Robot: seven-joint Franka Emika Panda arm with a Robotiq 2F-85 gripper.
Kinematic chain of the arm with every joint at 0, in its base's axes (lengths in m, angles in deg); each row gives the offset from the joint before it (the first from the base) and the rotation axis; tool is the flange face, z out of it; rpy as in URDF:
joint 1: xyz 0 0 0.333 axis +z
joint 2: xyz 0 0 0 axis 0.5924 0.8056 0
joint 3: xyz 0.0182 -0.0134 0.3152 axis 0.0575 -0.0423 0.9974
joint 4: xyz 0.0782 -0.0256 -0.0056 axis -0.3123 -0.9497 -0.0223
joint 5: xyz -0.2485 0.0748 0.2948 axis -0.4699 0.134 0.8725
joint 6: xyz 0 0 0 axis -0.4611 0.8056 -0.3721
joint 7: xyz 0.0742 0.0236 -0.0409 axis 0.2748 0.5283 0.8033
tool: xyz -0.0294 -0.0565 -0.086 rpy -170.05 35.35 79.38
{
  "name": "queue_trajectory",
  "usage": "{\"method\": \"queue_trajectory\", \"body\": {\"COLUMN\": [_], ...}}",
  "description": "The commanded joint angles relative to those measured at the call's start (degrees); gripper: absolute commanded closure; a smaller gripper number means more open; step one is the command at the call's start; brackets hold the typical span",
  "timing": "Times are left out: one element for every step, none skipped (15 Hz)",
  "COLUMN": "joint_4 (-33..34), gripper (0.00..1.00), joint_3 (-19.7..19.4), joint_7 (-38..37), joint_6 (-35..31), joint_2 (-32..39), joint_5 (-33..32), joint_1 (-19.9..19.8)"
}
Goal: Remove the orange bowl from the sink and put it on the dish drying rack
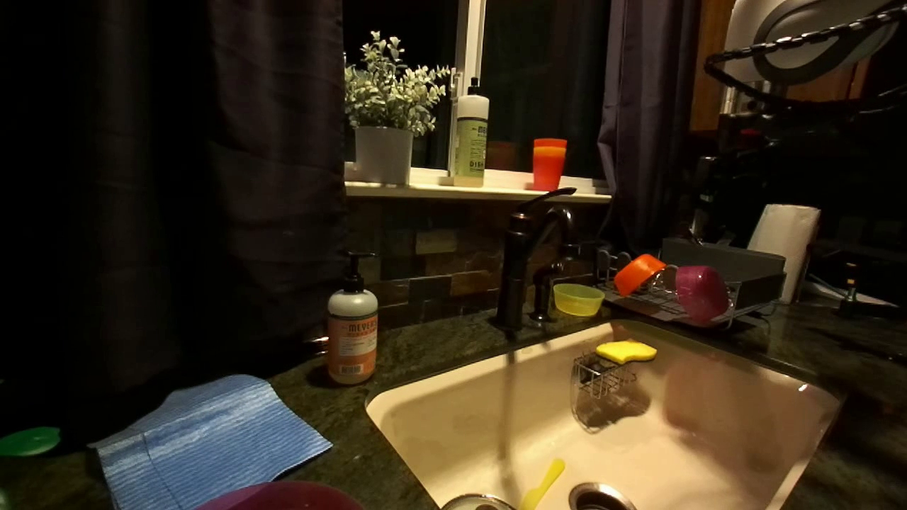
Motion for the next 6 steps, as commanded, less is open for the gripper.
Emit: {"method": "queue_trajectory", "body": {"joint_4": [-0.01,-0.05,-0.06,-0.06,-0.07,-0.07], "gripper": [0.00,0.00,0.00,0.00,0.00,0.00], "joint_3": [1.59,1.61,1.61,1.61,1.62,1.62], "joint_7": [0.97,1.06,1.12,1.15,1.18,1.19], "joint_6": [-0.13,-0.13,-0.13,-0.13,-0.13,-0.13], "joint_2": [0.10,0.10,0.09,0.09,0.09,0.09], "joint_5": [0.99,0.99,1.01,1.01,1.03,1.03], "joint_1": [-1.83,-1.88,-1.90,-1.89,-1.89,-1.89]}}
